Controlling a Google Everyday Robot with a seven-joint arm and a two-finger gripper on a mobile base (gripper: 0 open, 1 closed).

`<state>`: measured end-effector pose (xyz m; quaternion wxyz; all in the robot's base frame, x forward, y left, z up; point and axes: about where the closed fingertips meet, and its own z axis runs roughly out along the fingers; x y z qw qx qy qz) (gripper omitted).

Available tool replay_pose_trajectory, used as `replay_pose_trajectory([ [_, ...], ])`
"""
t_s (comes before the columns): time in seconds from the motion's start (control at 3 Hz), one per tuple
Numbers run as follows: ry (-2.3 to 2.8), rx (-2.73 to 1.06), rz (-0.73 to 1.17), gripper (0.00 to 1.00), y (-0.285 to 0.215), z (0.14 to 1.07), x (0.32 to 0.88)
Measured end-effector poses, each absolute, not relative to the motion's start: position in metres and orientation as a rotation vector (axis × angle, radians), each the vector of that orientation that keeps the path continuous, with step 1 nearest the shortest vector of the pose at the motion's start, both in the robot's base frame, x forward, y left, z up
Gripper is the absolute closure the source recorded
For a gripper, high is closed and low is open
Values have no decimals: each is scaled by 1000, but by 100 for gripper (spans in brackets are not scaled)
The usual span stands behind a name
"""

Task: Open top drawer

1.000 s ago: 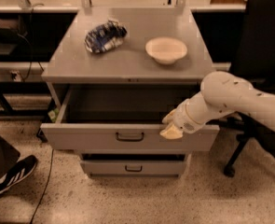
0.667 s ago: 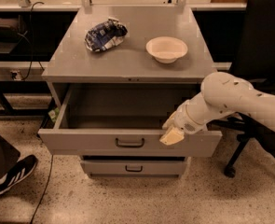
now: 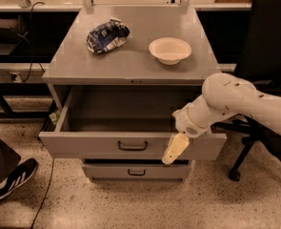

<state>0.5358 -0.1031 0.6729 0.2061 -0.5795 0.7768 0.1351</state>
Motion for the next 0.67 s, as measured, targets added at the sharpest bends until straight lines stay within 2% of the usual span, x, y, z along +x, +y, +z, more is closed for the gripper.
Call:
replay_pose_trajectory([
  [0.67,2254,-1541,472,0,-117,664,501],
])
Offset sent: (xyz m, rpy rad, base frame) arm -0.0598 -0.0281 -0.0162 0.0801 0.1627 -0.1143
